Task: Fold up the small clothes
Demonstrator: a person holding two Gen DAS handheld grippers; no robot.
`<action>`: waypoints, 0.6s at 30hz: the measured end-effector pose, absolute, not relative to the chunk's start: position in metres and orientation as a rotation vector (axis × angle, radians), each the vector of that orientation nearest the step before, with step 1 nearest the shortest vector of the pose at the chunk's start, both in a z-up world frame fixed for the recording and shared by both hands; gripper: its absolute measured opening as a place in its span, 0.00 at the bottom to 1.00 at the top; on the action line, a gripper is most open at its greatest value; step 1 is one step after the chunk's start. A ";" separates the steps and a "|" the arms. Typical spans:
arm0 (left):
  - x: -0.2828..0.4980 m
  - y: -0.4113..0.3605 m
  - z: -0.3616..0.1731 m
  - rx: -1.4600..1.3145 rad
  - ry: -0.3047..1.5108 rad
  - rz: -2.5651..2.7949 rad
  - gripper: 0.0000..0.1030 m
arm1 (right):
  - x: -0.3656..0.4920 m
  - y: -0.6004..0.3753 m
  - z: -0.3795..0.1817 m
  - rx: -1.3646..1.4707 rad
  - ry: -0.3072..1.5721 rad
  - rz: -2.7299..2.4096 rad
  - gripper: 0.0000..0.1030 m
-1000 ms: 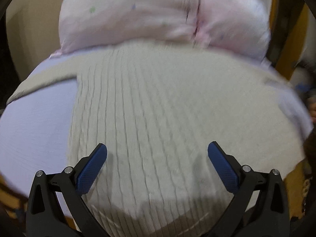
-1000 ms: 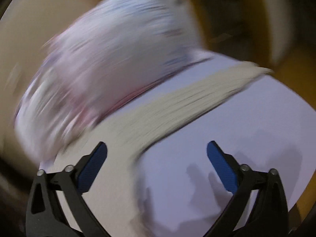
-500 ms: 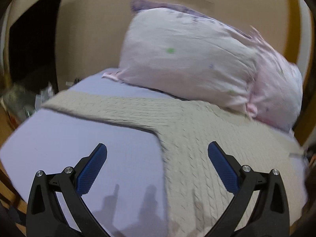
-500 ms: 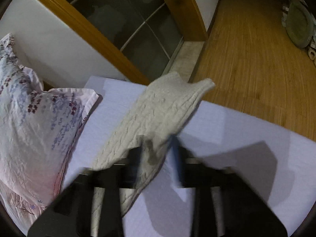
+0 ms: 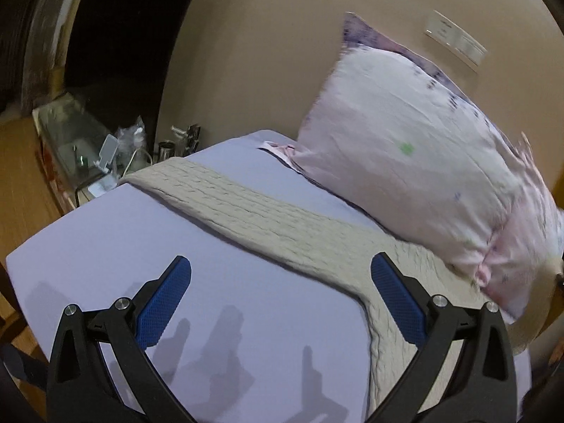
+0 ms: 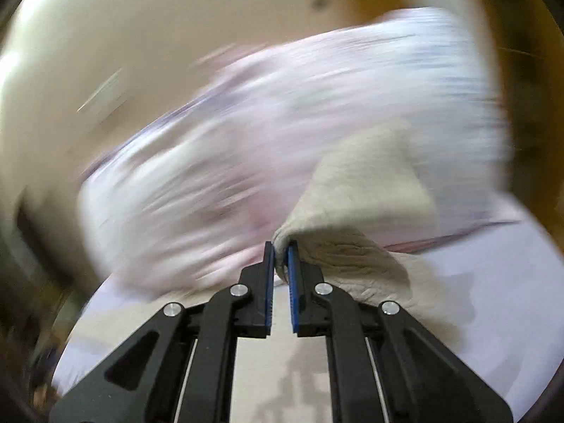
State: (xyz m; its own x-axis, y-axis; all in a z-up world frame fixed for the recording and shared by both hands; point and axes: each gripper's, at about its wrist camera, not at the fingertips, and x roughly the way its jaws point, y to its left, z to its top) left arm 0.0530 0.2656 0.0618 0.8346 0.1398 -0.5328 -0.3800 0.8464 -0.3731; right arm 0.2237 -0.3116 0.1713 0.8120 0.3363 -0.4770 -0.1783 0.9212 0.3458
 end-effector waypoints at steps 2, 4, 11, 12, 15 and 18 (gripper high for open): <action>0.062 0.277 0.062 -0.507 0.520 0.299 0.99 | 0.232 -0.225 0.145 0.208 0.683 0.478 0.20; 0.070 0.290 0.060 -0.530 0.525 0.316 0.99 | 0.231 -0.174 0.122 0.143 0.784 0.579 0.45; 0.094 0.349 0.031 -0.743 0.576 0.381 0.82 | 0.221 -0.203 0.108 0.192 0.746 0.535 0.78; 0.097 0.360 0.022 -0.807 0.590 0.379 0.77 | 0.207 -0.220 0.109 0.219 0.749 0.516 0.78; 0.100 0.380 0.004 -0.938 0.580 0.393 0.73 | 0.205 -0.260 0.106 0.284 0.758 0.439 0.79; 0.104 0.394 0.002 -0.970 0.565 0.419 0.71 | 0.202 -0.290 0.104 0.326 0.757 0.391 0.79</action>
State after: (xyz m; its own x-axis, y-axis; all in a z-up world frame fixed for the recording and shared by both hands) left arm 0.1041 0.3940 0.0022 0.7807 0.0834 -0.6193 -0.5687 0.5055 -0.6489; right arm 0.2015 -0.2896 0.1037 0.6613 0.4545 -0.5968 -0.2241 0.8789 0.4210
